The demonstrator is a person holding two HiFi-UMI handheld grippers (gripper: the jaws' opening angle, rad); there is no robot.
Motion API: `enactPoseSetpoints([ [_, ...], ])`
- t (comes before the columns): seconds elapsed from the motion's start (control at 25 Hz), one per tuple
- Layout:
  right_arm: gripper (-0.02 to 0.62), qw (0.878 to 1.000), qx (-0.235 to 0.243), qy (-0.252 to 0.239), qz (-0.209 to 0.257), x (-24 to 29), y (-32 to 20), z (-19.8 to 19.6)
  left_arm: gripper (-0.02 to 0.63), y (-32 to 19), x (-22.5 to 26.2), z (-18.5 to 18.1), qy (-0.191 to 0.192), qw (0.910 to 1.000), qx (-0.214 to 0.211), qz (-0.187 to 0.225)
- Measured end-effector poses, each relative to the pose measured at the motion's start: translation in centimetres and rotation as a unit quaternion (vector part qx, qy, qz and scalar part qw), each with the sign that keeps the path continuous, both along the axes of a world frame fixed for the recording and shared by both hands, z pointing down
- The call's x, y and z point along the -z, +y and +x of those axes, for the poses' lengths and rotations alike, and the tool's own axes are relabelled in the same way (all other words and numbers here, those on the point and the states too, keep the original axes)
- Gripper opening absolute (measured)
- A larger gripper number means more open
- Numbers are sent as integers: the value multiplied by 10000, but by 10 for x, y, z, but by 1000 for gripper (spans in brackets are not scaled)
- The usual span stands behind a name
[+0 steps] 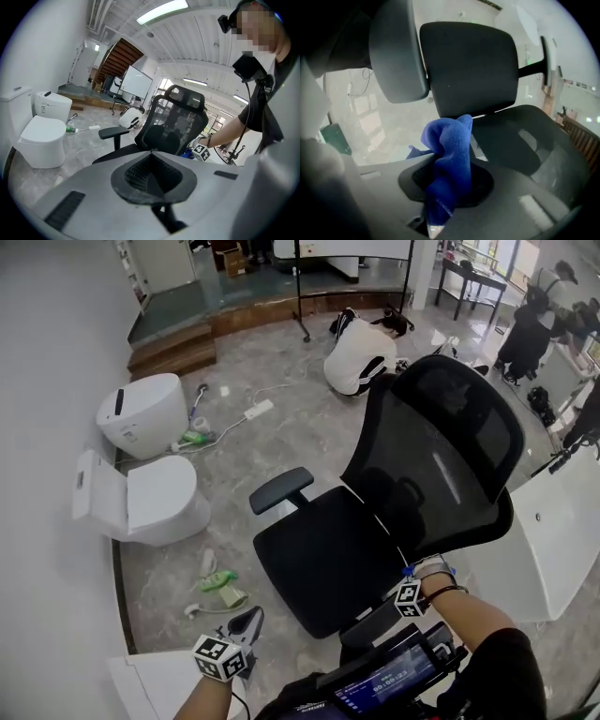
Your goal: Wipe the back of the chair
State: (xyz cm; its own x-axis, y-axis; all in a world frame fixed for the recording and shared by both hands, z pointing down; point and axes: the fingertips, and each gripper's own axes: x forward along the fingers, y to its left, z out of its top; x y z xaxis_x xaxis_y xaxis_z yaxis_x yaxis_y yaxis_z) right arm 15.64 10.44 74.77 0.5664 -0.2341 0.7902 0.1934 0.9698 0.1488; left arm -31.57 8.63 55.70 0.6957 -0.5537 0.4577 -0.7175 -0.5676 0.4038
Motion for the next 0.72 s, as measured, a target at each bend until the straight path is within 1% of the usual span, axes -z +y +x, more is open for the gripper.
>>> enactPoseSetpoints([
  [0.04,74,9983,-302,-453,207,15,7,-4,2,9,7,0,-4,10000,-62,31],
  [0.08,74,9902,-802,-1066,414,32,14,-10,2,16,14,0,-4,9999,-114,68],
  [0.12,74,9708,-1465,-1802,609,51,18,-15,2,21,22,0,5,9998,-153,111],
  [0.16,74,9374,-2183,-2592,804,75,19,-19,2,23,29,2,24,9997,-182,161],
  [0.2,74,8925,-2826,-3364,1019,105,17,-20,2,25,37,4,50,9995,-204,216],
  [0.24,74,8418,-3310,-4074,1258,141,11,-19,2,26,44,8,78,9993,-222,276],
  [0.28,74,7911,-3598,-4716,1495,182,2,-15,2,25,52,15,106,9991,-236,340],
  [0.32,74,7433,-3691,-5319,1683,226,-7,-8,2,23,59,24,135,9988,-243,407],
  [0.36,74,6987,-3623,-5905,1788,272,-17,-1,2,20,67,36,164,9985,-242,471],
  [0.44,74,6161,-3186,-6971,1816,365,-30,15,2,14,82,65,228,9979,-226,569],
  [0.48,74,5780,-2907,-7405,1819,408,-35,24,2,12,88,81,259,9976,-216,604],
  [0.52,74,5433,-2631,-7752,1862,444,-42,36,2,10,92,99,285,9974,-204,632],
  [0.56,74,5152,-2375,-8002,1948,475,-53,51,2,9,96,118,302,9972,-191,658],
  [0.6,74,4966,-2139,-8156,2058,501,-68,66,2,6,98,138,305,9971,-170,683],
  [0.64,74,4874,-1925,-8238,2162,521,-87,80,2,4,100,160,290,9970,-134,704],
  [0.72,74,4832,-1569,-8313,2253,551,-136,99,2,-4,106,201,252,9970,42,734],
])
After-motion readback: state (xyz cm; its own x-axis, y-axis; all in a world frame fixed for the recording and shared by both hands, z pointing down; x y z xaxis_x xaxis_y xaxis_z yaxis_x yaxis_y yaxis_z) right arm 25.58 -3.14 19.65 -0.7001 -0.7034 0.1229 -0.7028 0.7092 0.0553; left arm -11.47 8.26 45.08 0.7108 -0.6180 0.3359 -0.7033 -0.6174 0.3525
